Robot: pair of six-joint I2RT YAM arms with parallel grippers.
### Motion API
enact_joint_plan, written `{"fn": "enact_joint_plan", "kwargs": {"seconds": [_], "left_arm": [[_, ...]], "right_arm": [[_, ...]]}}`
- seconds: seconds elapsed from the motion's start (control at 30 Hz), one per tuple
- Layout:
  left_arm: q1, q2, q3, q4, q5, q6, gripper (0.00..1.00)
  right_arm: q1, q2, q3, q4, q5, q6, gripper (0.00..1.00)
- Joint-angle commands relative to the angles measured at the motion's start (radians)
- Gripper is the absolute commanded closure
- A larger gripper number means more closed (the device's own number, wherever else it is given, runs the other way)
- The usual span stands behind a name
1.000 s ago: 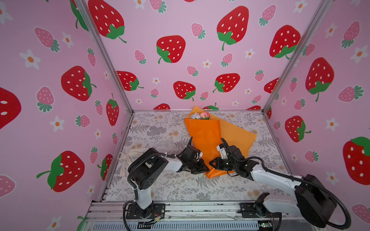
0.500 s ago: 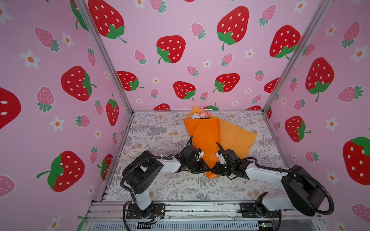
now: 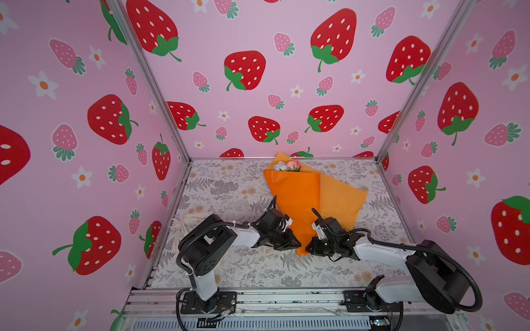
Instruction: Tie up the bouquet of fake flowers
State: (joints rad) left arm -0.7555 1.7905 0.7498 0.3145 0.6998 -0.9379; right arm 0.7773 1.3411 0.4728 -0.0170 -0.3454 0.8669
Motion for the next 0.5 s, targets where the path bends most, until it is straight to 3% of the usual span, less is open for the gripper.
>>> {"fn": "enact_joint_plan", "kwargs": {"seconds": [0.0, 0.13, 0.47], "left_arm": [[-0.013, 0.022, 0.027, -0.031, 0.020, 0.029, 0.82], [-0.023, 0.033, 0.029, -0.034, 0.015, 0.033, 0.83], [-0.044, 0.040, 0.061, -0.052, 0.020, 0.037, 0.83]], "right_arm": [[0.002, -0.067, 0.042, -0.022, 0.031, 0.017, 0.86], [-0.025, -0.091, 0.047, 0.012, 0.052, 0.036, 0.84], [-0.052, 0.031, -0.001, 0.010, 0.092, 0.036, 0.85]]}}
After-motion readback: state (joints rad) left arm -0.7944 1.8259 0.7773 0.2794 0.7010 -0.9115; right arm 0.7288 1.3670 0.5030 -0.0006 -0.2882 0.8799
